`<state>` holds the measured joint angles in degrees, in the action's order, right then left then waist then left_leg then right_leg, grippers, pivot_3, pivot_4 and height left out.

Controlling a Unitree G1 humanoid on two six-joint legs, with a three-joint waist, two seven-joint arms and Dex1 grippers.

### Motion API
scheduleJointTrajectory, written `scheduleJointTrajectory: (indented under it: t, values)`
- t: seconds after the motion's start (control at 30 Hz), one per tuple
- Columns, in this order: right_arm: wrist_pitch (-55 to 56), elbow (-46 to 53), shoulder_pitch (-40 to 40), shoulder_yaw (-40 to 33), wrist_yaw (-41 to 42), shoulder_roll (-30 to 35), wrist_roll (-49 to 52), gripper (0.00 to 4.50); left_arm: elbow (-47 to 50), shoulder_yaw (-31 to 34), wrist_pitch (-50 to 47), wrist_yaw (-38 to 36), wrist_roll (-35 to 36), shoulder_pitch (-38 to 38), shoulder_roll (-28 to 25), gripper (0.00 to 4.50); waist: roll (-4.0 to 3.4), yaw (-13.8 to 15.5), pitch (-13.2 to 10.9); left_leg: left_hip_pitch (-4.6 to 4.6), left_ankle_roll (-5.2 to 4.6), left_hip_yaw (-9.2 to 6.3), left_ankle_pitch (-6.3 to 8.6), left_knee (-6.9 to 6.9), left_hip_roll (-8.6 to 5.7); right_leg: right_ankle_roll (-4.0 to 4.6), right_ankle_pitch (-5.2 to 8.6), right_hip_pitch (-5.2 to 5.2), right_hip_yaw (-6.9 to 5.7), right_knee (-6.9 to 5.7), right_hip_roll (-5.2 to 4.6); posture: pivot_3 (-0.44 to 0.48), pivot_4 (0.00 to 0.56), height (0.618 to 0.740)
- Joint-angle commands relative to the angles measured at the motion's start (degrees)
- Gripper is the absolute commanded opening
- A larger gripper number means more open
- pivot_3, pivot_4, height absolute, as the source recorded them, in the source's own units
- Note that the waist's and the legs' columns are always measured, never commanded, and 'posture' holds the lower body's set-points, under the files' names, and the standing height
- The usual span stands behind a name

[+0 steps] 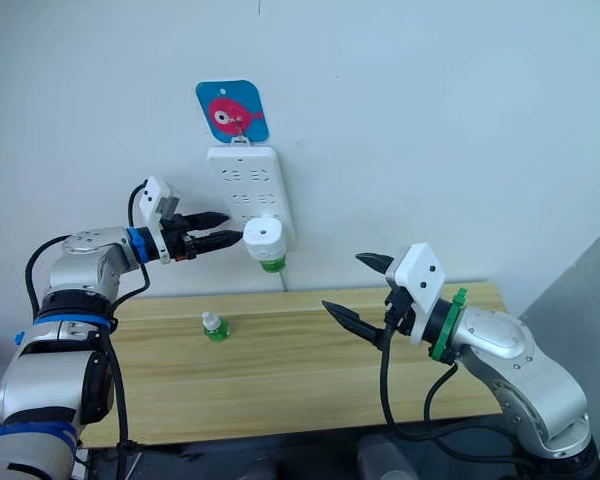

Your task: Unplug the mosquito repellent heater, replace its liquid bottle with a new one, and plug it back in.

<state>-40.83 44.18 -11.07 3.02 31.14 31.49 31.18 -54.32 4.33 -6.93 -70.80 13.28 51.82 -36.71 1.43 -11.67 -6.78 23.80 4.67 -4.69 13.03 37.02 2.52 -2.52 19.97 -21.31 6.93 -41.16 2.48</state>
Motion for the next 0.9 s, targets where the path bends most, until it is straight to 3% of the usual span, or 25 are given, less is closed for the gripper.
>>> scheduleJointTrajectory:
  t: [0.03,0.3,0.5,0.77,0.9]
  values:
    - [0.1,2.7,-0.5,-1.6,0.0,0.9,1.4,4.50,-0.9,0.1,1.7,-0.9,-0.6,3.3,0.7,3.32,-0.01,0.0,0.0,0.01,0.00,-0.02,0.00,0.00,0.00,0.00,0.00,0.00,-0.01,0.00,0.00,-0.259,0.110,0.704]
    - [0.3,2.8,-0.4,-1.5,-0.6,1.5,2.0,4.50,-2.7,0.6,2.7,-1.2,-1.2,4.3,1.1,3.32,-0.04,0.0,-0.1,0.05,0.00,-0.10,-0.01,0.01,-0.01,0.00,0.00,0.00,-0.07,0.00,0.00,-0.272,0.109,0.704]
    - [0.9,2.8,0.6,-1.8,-0.5,2.1,2.0,4.50,0.7,0.0,-0.3,-5.7,0.0,4.6,2.7,3.32,-0.03,-0.1,-0.1,0.08,0.00,-0.09,0.00,0.00,-0.01,0.00,0.00,-0.02,-0.07,0.01,0.00,-0.276,0.103,0.704]
    - [1.5,2.0,0.5,-1.8,0.1,2.5,2.0,4.50,2.5,0.7,-2.0,-6.2,0.6,4.8,3.2,3.32,-0.03,-1.0,-0.1,0.08,0.00,-0.12,0.00,-0.02,0.00,0.00,0.00,-0.03,-0.09,0.00,0.00,-0.274,0.105,0.704]
    - [1.7,1.6,0.1,-1.5,0.2,2.3,2.0,4.50,2.5,1.0,-2.2,-6.3,0.7,4.7,2.9,2.44,-0.03,-1.0,-0.1,0.08,0.00,-0.12,0.00,-0.02,0.00,0.00,0.00,-0.02,-0.09,0.00,0.00,-0.274,0.103,0.704]
